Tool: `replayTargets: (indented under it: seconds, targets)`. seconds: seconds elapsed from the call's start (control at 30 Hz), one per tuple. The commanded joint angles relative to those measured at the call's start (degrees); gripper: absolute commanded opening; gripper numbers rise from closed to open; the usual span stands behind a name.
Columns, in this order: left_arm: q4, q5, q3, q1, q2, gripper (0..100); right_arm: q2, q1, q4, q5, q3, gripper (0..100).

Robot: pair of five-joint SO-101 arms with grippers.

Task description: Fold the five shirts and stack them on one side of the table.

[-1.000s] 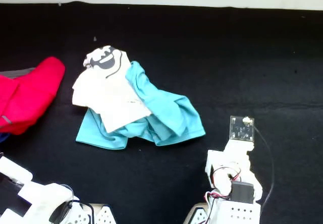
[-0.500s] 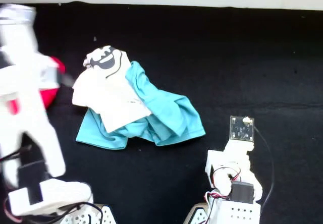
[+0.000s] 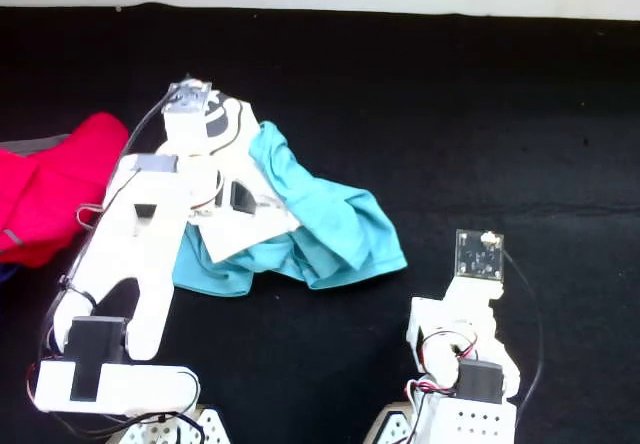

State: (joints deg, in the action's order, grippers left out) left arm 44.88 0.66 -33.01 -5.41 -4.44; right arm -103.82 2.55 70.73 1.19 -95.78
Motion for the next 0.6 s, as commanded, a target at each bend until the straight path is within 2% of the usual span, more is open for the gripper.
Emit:
replayTargets:
  seconds: [0.0,0.07,0.1,0.2,0.23,0.27,0.57]
  targets:
    - [-4.0,-0.3,-0.1,-0.6,3.6,30,-0.7,-0.5,0.5,-0.6,-7.3,0.7]
    - [-3.6,-0.3,1.8,-1.7,7.4,28,-0.7,-0.5,0.5,-0.6,-7.3,0.7]
    - [-3.3,-0.3,2.8,-2.3,8.8,23,-0.7,-0.5,0.5,-0.6,-7.3,0.7]
    - [0.6,-0.5,7.3,-5.3,11.2,2,-0.7,-0.5,0.5,-0.6,-7.3,0.7]
    - [2.3,-0.5,8.8,-6.4,11.1,0,-0.7,-0.5,0.5,-0.6,-7.3,0.7]
    - [4.6,-0.5,10.5,-7.3,11.0,3,-0.7,-0.5,0.5,-0.6,-7.3,0.7]
    - [25.4,-0.4,31.4,-17.5,2.3,1,-0.7,-0.5,0.5,-0.6,-7.3,0.7]
